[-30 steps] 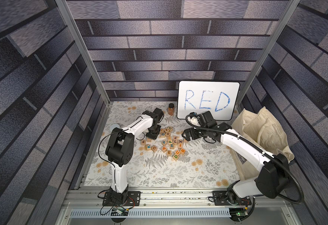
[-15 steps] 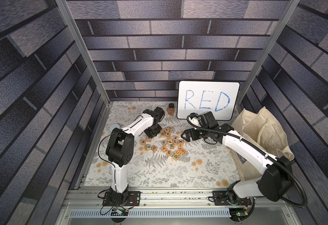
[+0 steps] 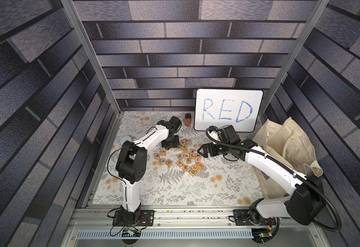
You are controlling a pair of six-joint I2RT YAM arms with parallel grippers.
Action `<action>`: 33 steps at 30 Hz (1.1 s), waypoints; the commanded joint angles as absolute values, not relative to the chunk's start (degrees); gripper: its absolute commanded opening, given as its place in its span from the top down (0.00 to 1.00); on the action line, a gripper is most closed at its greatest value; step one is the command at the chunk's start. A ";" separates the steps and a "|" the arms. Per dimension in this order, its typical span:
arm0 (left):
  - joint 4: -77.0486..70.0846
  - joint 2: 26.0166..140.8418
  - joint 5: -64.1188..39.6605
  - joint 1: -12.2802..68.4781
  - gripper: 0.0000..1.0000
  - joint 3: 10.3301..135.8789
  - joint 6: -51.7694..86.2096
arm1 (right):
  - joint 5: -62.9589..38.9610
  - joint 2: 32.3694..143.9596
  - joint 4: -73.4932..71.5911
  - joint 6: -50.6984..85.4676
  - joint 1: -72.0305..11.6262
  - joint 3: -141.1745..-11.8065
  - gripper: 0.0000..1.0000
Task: Assemble the uppercase word "red" with letter blocks
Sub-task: Place the letter block at the center of the board.
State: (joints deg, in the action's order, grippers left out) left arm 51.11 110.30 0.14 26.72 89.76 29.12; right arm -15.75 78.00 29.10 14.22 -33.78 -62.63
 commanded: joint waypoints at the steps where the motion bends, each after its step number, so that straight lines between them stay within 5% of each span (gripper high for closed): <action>1: 49.01 105.04 -0.85 26.97 0.82 87.30 21.51 | -14.10 75.63 27.47 16.01 -34.79 -61.61 0.00; 33: 43.33 85.08 4.52 39.78 0.83 64.43 29.31 | -3.84 65.82 26.10 23.07 -46.54 -51.01 0.00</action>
State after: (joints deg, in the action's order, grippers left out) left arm 43.40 87.61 2.26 38.76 66.17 26.68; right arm -5.96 67.42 26.50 21.54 -45.17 -52.01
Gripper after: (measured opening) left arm 0.330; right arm 0.999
